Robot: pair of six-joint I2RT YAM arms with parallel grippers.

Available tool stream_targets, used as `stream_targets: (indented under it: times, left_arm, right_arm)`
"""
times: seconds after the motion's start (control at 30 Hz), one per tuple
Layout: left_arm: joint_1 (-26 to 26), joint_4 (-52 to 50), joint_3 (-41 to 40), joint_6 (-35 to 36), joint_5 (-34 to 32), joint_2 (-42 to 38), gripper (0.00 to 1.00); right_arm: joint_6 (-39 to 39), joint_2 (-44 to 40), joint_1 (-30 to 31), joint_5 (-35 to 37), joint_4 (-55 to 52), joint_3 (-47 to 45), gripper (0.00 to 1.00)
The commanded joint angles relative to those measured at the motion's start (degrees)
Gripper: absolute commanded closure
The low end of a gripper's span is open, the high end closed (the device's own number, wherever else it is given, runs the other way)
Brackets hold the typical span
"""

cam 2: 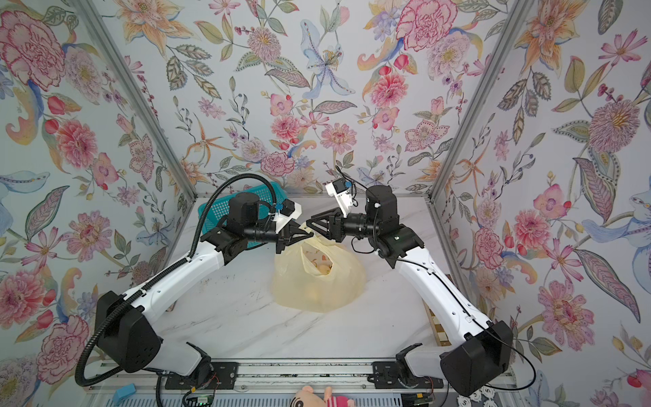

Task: Place the pears into plastic bags & tie knots
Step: Tie the plastic bag at the center of the board.

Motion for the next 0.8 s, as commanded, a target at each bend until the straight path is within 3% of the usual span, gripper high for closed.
stream_targets:
  times: [0.0,0.07,0.13,0.23,0.4,0.57,0.77]
  left_arm:
    - [-0.3,1.2,-0.4,-1.2,0.5,-1.6,0.98]
    - [-0.2,1.4,-0.3,-1.4,0.6,-1.8,0.98]
    - [-0.3,1.7,-0.3,-1.6,0.8,-1.9,0.98]
    - [-0.3,2.0,-0.1,-2.0,1.3,-2.0,0.98]
    - [-0.3,2.7,-0.5,-2.5,1.1,-2.2,0.98]
    - [-0.4,3.1,-0.6,-2.8,0.8,-2.5,0.97]
    - [-0.3,4.3,-3.1,-3.0,0.5,-2.8,0.88]
  right_arm:
    - [2.0,-0.2,0.6,-0.7,0.2,-0.7,0.74]
    - [1.8,-0.3,0.9,-0.5,-0.1,-0.5,0.73]
    - [1.7,-0.1,1.1,0.4,-0.6,-0.1,0.58]
    - [1.5,0.4,1.3,2.6,-2.0,0.6,0.58]
    - [1.3,0.4,1.5,4.2,-2.6,0.7,0.69]
    - [1.2,0.1,1.6,5.9,-3.4,1.2,0.98]
    - [1.2,-3.2,1.5,10.4,-3.6,2.5,1.00]
